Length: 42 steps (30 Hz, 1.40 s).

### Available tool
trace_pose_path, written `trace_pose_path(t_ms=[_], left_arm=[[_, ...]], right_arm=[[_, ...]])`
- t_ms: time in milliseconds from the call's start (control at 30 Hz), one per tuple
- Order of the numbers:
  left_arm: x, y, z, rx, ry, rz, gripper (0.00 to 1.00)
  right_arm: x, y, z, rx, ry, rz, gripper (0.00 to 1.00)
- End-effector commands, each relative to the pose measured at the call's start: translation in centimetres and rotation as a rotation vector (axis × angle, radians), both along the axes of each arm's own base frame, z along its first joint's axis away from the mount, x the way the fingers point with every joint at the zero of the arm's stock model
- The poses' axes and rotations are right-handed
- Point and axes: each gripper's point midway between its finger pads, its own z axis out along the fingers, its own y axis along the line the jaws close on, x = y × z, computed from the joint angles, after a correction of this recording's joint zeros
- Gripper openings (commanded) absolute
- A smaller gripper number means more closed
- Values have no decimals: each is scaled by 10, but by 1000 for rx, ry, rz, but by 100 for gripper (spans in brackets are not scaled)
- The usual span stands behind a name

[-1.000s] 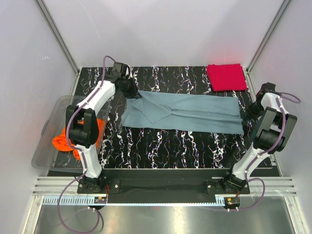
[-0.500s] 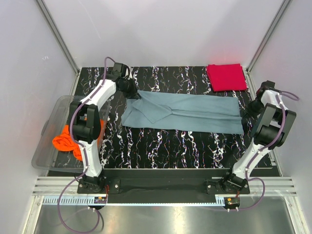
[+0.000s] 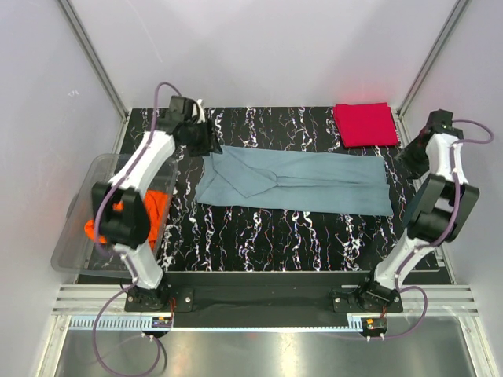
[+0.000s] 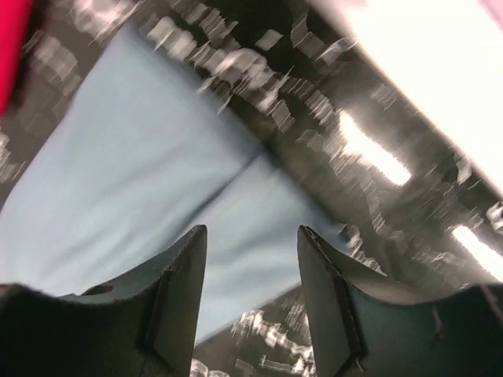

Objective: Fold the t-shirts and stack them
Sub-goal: Fold the tshirt

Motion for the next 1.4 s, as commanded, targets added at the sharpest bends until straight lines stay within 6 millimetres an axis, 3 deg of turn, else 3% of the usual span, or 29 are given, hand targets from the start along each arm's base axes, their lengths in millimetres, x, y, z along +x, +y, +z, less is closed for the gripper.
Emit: trace_pose_path(t_ms=[0, 100, 133, 200, 233, 267, 333, 467, 500, 667, 767, 833, 967, 1033, 1100, 1133, 1167, 1200, 1233, 1367], left_arm=[[-51, -13, 17, -85, -32, -101, 48], [-64, -15, -1, -106, -18, -126, 42], [-72, -14, -17, -104, 11, -133, 39], [-71, -17, -32, -131, 19, -137, 34], [-73, -19, -50, -137, 60, -135, 28], [-73, -21, -58, -154, 87, -114, 25], [-76, -20, -73, -162, 121, -81, 23], [-68, -9, -92, -104, 112, -33, 24], [-67, -5, -106, -84, 141, -24, 24], [-73, 15, -147, -17, 247, 25, 24], [-74, 26, -153, 21, 263, 28, 24], [-72, 27, -146, 38, 244, 18, 26], [-74, 27, -115, 50, 200, 7, 28], [-76, 20, -83, 38, 134, -18, 31], [-78, 14, -65, 28, 96, -39, 32], [-81, 8, -57, 15, 83, -50, 33], [-82, 6, -51, 0, 73, -53, 33], [-84, 3, -50, -23, 78, -60, 33], [-82, -2, -50, -34, 75, -71, 34], [-78, -11, -71, -63, 129, -99, 31]], right_arm=[[-3, 68, 30, 97, -114, 145, 57], [-12, 105, 13, 167, -124, 220, 55], [-15, 114, 7, 201, -127, 235, 53], [-28, 120, -13, 233, -96, 225, 42], [-35, 122, -24, 240, -73, 222, 38], [-36, 120, -27, 227, -71, 228, 28], [-41, 116, -35, 210, -43, 222, 24], [-48, 98, -47, 113, 20, 231, 23], [-50, 94, -58, 104, 57, 227, 24], [-72, 51, -89, -2, 219, 159, 28], [-81, 30, -98, 0, 282, 78, 30], [-88, 14, -102, -9, 319, 28, 31], [-79, -2, -68, -93, 298, 28, 35], [-59, 26, -48, -95, 239, 110, 36], [-41, 63, -28, -84, 156, 208, 42], [-28, 103, -22, -29, 101, 278, 43], [-23, 128, -11, 5, 43, 314, 45], [-18, 152, -9, 54, 1, 342, 45], [-11, 198, -12, 171, -64, 396, 45], [-2, 276, -22, 296, -164, 455, 40]])
